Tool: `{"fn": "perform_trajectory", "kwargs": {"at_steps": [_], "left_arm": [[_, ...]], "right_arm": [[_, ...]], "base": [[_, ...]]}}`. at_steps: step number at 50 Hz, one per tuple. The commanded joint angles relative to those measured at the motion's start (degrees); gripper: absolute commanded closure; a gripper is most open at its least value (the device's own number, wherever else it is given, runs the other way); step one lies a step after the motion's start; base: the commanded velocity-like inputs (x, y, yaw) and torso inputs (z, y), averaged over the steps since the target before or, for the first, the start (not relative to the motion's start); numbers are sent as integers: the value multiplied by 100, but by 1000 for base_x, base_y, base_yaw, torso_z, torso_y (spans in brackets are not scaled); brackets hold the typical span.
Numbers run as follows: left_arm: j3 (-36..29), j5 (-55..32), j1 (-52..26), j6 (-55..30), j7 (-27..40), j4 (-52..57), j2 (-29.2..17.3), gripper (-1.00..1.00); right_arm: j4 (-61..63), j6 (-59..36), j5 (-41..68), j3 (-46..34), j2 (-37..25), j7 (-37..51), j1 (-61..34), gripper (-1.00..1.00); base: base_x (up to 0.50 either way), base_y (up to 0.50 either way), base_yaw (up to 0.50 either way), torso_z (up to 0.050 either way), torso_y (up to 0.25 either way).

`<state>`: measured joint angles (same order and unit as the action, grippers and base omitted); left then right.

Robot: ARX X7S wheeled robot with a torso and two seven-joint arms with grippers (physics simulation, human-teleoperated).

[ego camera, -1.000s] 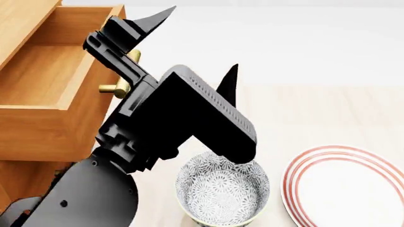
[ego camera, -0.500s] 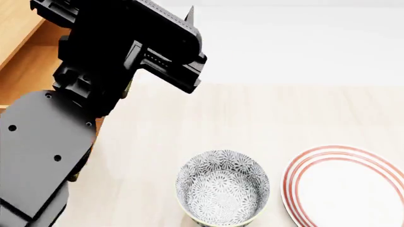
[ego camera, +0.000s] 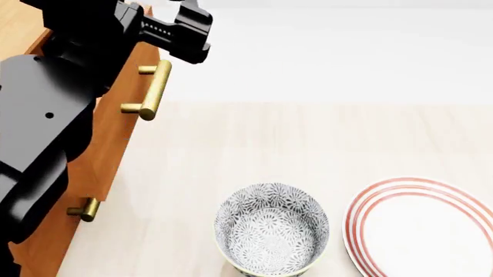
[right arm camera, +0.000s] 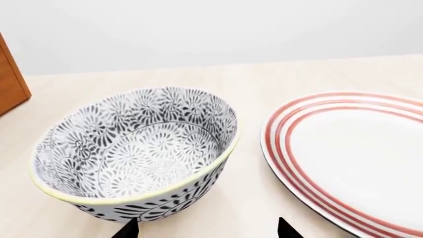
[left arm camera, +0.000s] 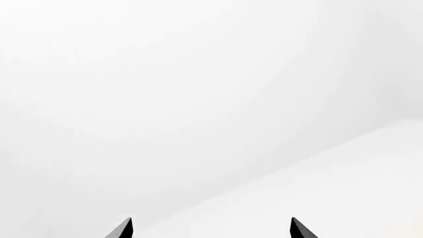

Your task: Open the top drawer of the cabinet.

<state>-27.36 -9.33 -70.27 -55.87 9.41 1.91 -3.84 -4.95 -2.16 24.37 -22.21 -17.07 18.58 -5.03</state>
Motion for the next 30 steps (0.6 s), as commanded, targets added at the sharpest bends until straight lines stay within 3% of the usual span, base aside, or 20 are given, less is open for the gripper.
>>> {"fn": "perform_trajectory", "kwargs": {"at_steps": [1,21,30], "left_arm": [[438,-39,-90,337,144,-728,144,-100],[719,-504,-287,578,373,-1609,212,-100],[1271,-1338,-481,413,782,-1848,346,-100]], "right_arm": [[-22,25,-99,100,95,-115,-5,-100],[-17,48,-92,50,73,-108,3,-100],[-55,77,-84,35,69,-120,-7,-100]], "base": [[0,0,0,0,0],[0,0,0,0,0],[0,0,0,0,0]]}}
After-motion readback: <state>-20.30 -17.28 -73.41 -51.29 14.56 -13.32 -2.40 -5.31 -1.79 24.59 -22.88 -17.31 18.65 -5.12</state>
